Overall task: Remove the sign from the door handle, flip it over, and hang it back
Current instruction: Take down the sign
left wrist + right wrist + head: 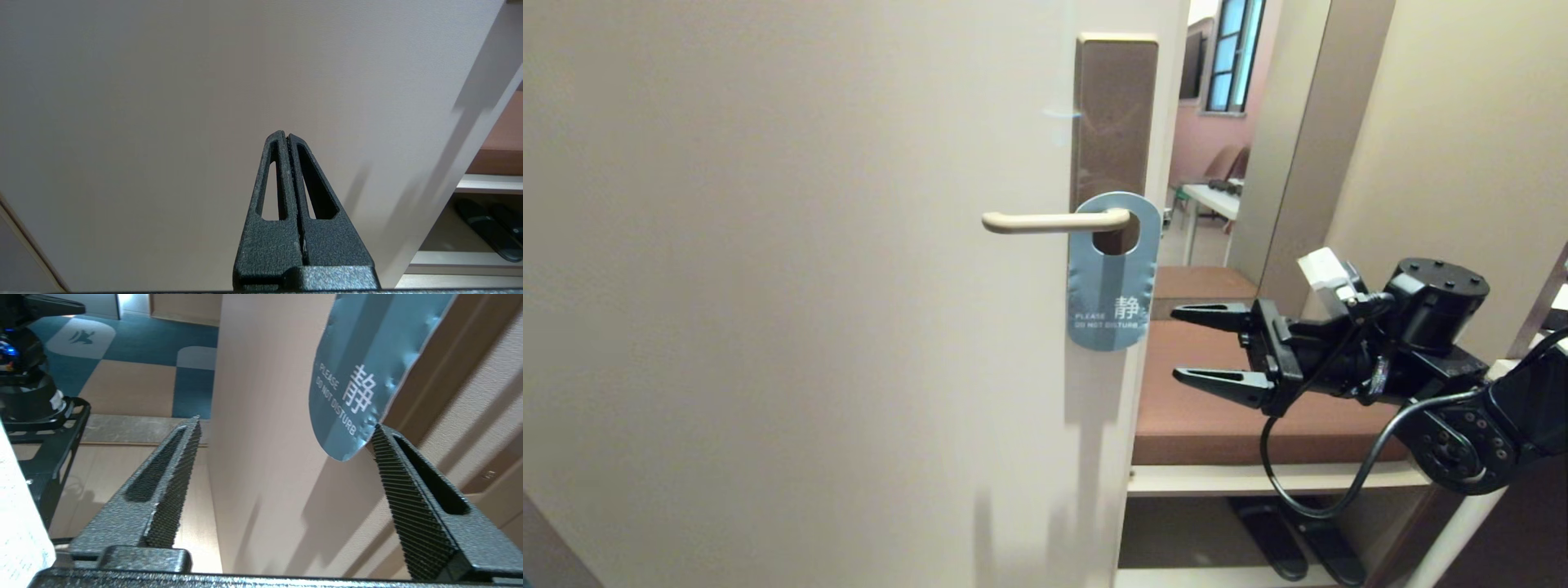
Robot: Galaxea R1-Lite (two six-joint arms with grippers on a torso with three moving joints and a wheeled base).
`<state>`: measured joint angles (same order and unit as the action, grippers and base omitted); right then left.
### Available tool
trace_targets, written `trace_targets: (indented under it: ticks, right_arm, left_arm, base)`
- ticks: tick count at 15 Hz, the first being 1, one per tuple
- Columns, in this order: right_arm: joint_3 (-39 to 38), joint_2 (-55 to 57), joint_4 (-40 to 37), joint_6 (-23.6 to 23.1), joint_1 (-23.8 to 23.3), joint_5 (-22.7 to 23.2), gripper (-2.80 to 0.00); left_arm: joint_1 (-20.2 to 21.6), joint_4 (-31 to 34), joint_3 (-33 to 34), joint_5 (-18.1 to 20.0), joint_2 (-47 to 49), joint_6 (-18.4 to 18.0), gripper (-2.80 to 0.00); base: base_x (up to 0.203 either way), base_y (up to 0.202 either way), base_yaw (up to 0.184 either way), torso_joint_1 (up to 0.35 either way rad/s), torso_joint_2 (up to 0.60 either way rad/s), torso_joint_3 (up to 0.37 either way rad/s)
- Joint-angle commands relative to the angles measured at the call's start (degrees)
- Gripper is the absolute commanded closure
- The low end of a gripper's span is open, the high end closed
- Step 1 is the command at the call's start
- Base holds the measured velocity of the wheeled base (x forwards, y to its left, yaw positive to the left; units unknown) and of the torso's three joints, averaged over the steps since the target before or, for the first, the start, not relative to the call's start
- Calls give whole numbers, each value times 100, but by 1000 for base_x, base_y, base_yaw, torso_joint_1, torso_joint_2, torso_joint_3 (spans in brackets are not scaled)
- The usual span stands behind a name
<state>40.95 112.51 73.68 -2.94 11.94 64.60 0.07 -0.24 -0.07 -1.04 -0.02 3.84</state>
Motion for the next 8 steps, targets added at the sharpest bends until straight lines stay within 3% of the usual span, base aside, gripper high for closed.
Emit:
trace_targets:
  ticks: [1,8]
  right_arm:
    - [-25,8,50,-5,37,110,-280]
    - [27,75,50,-5,37,132,-280]
  left_arm:
    - [1,-1,-1,-2,2,3,0]
    - [1,-2,6,-2,2,3,0]
  base:
    - [0,0,0,0,0,0]
    - [0,0,0,0,0,0]
